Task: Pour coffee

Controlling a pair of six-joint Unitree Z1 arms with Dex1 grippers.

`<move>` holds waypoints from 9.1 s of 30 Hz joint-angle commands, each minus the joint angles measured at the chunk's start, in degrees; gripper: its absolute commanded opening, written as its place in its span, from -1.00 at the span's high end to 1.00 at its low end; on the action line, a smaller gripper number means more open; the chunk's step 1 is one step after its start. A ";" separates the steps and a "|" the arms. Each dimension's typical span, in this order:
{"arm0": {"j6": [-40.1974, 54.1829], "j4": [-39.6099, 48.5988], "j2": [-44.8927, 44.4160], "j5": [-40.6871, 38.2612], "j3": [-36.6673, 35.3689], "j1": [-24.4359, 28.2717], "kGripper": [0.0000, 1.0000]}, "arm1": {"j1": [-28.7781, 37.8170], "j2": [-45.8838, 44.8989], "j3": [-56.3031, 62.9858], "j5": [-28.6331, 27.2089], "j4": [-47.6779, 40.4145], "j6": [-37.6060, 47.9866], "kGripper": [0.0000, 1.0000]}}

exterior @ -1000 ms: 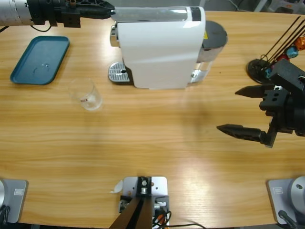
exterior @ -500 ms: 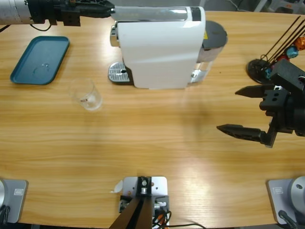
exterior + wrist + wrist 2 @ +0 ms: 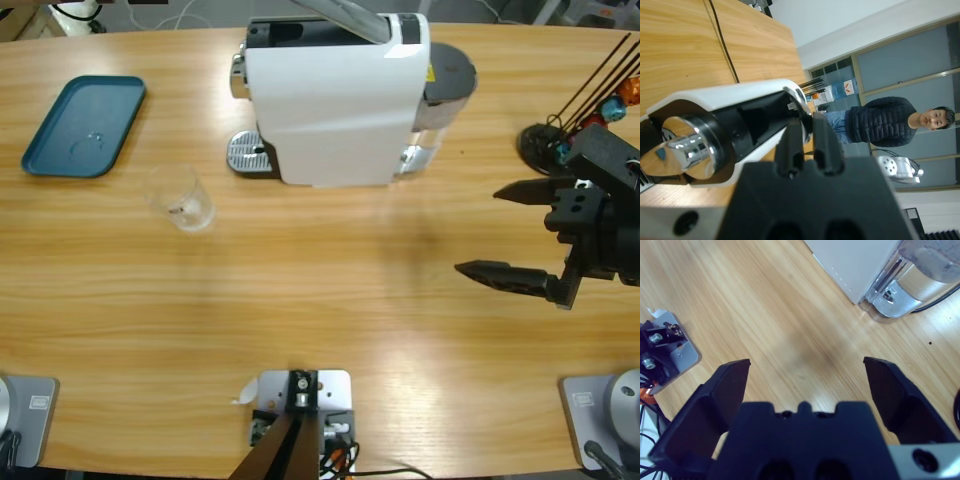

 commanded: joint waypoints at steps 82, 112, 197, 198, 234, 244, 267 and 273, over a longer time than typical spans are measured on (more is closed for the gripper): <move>47.22 39.30 -29.96 43.33 18.66 -14.95 -0.87 | -24.51 -10.06 3.07 -19.85 -5.44 15.44 -0.99; 47.22 38.95 -28.89 43.07 18.55 -14.95 -0.79 | -32.91 0.10 5.25 -21.92 -14.09 16.83 -0.78; 47.22 38.95 -27.87 42.72 18.30 -14.95 -0.79 | -38.41 8.91 4.79 -19.88 -20.70 14.91 1.00; 47.22 38.95 -27.84 42.72 18.30 -14.95 -0.79 | -38.20 8.47 4.89 -19.85 -20.89 14.83 1.00; 47.22 38.95 -28.05 42.79 18.30 -14.95 -0.79 | -31.75 -2.57 -6.36 -19.53 -8.73 6.14 1.00; 47.22 38.95 -28.63 43.07 18.34 -14.78 -0.78 | -8.76 -8.46 -6.53 -11.76 0.81 -9.96 1.00; 47.22 38.51 -29.19 42.45 18.78 -14.78 -0.77 | 6.36 17.40 -32.74 5.81 12.49 -24.78 1.00; 47.18 38.43 -29.28 42.45 18.92 -14.78 -0.77 | 6.38 24.94 -42.76 6.62 12.42 -25.60 1.00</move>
